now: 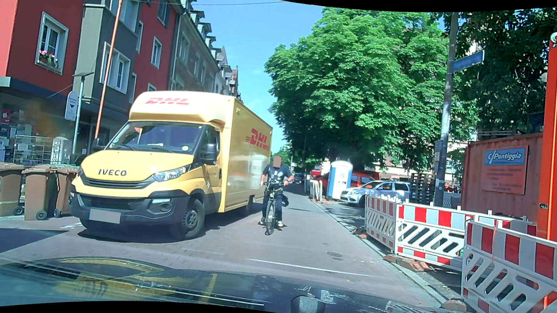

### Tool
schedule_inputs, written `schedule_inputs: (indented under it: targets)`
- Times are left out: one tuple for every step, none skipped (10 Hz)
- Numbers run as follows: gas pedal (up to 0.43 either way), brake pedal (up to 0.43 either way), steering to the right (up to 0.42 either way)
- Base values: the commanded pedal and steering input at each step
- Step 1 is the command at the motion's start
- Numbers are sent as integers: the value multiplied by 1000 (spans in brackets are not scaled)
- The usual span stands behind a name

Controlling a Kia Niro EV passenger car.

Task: Follow the waypoints while adhering to traffic rules and regulations

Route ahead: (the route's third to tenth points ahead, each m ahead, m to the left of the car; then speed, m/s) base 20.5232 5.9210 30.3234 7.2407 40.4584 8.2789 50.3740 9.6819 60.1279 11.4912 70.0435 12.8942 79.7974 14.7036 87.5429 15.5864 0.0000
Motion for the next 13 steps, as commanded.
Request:
schedule_inputs:
  targets:
    - [0,226,315]
    - [0,226,315]
    - [0,226,315]
    - [0,226,315]
    - [0,226,315]
    - [0,226,315]
    - [0,226,315]
    - [0,226,316]
    - [0,226,315]
    - [0,226,315]
    - [0,226,316]
    - [0,226,315]
    - [0,226,315]
